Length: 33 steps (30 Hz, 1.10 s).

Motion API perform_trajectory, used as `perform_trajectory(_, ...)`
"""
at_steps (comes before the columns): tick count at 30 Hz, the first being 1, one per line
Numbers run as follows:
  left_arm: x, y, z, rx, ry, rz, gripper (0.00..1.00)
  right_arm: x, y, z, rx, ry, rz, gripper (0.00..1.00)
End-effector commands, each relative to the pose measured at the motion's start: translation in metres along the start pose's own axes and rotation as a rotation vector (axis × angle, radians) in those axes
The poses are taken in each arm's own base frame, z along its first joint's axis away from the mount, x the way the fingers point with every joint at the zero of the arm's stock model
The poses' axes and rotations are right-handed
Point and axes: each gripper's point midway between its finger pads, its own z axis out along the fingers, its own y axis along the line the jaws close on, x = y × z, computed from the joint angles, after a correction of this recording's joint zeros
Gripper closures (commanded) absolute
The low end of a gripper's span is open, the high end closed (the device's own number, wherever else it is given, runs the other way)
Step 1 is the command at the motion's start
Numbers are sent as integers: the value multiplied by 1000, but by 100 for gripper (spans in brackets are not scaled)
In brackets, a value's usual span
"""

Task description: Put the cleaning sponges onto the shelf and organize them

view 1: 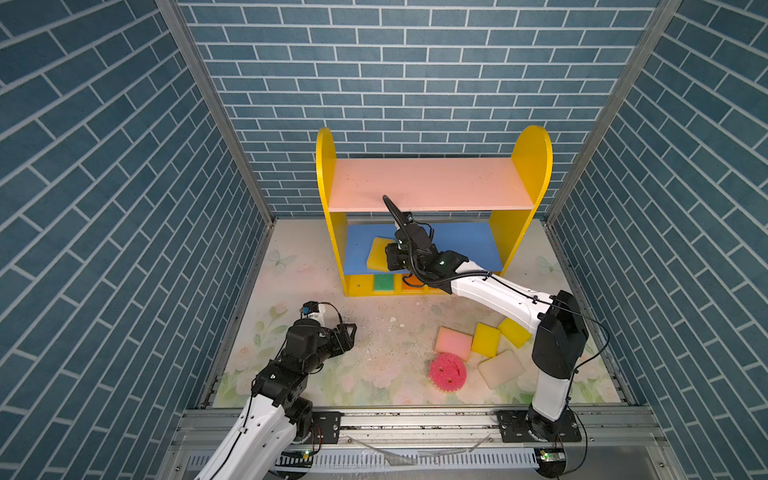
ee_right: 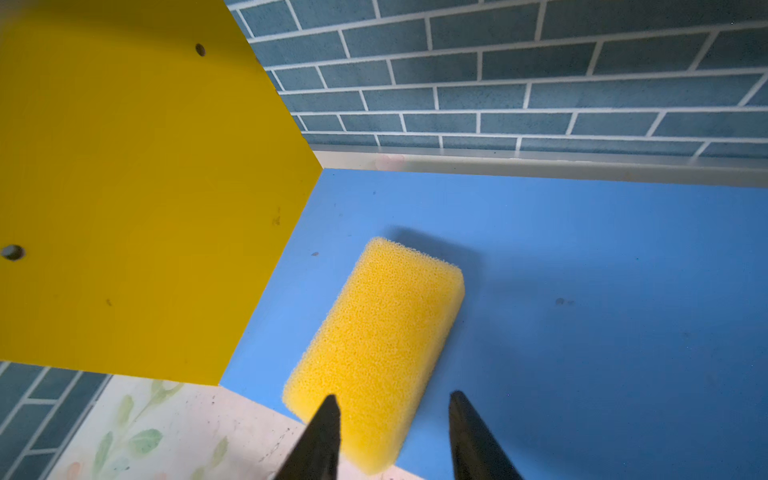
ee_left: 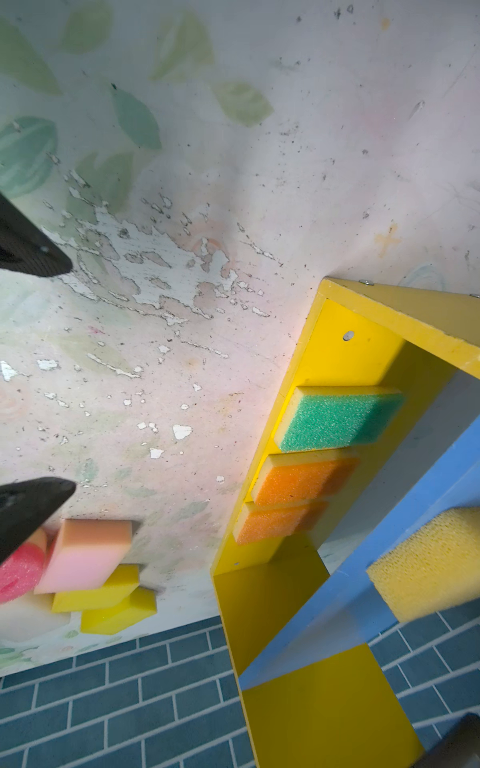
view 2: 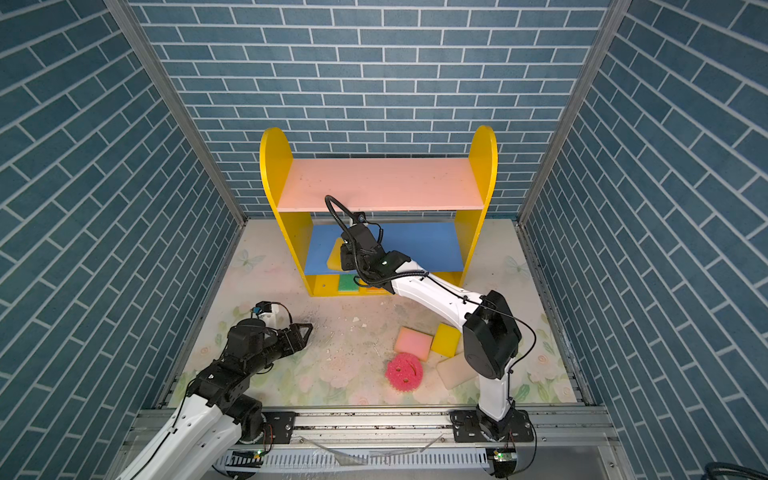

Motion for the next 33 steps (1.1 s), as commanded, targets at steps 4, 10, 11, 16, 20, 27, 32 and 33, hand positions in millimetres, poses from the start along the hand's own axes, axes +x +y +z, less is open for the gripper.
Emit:
perform_trajectory(4,-3,-1,-5,-13,-1,29,23,16,15,-1,-35,9,33,79)
perform_trajectory(10,-1,-1,-1,3,-3,7,23,29,22,-5,-50,6,67,87)
perform_trajectory(11,0,-1,-1,3,-1,10,23,33,23,-4,-55,12,78,89)
perform_trajectory(16,1,-1,0,5,6,11,23,48,19,0,-44,36,105,100)
perform_trajectory(20,2,0,-1,10,2,0,23,54,11,2,-11,43,104,100)
perform_trajectory(27,5,1,-2,11,10,-12,23,42,1,-1,38,6,89,100)
perform_trajectory(32,6,3,-3,7,1,-17,23,34,-4,0,45,-7,91,100)
perform_trajectory(33,6,3,-3,9,0,-20,23,33,-3,1,43,-8,89,100)
